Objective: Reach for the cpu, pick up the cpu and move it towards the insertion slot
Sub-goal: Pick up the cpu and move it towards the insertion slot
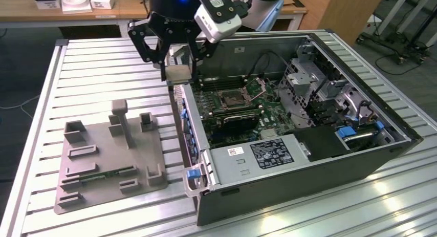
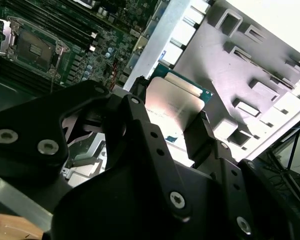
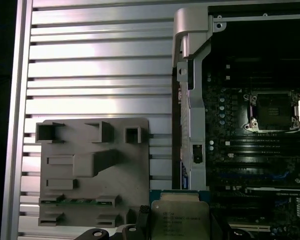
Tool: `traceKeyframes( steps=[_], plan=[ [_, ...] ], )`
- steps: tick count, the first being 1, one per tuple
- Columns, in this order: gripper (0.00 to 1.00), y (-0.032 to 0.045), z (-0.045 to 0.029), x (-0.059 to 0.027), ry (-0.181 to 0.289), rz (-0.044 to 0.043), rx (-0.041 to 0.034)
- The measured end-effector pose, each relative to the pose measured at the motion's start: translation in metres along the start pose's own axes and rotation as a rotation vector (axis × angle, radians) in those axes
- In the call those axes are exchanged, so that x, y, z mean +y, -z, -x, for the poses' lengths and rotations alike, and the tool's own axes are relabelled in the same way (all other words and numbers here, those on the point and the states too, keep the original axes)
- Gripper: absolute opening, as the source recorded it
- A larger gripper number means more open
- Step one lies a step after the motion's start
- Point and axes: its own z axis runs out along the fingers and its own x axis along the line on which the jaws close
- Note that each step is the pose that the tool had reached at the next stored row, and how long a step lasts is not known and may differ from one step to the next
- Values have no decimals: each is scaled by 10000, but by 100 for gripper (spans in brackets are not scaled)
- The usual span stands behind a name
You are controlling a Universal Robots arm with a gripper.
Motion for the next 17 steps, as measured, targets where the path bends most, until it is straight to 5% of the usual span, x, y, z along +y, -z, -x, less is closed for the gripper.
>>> traceKeyframes(
  steps=[17],
  plan=[
    [55, -3, 181, 1, -1, 0, 0]
  ],
)
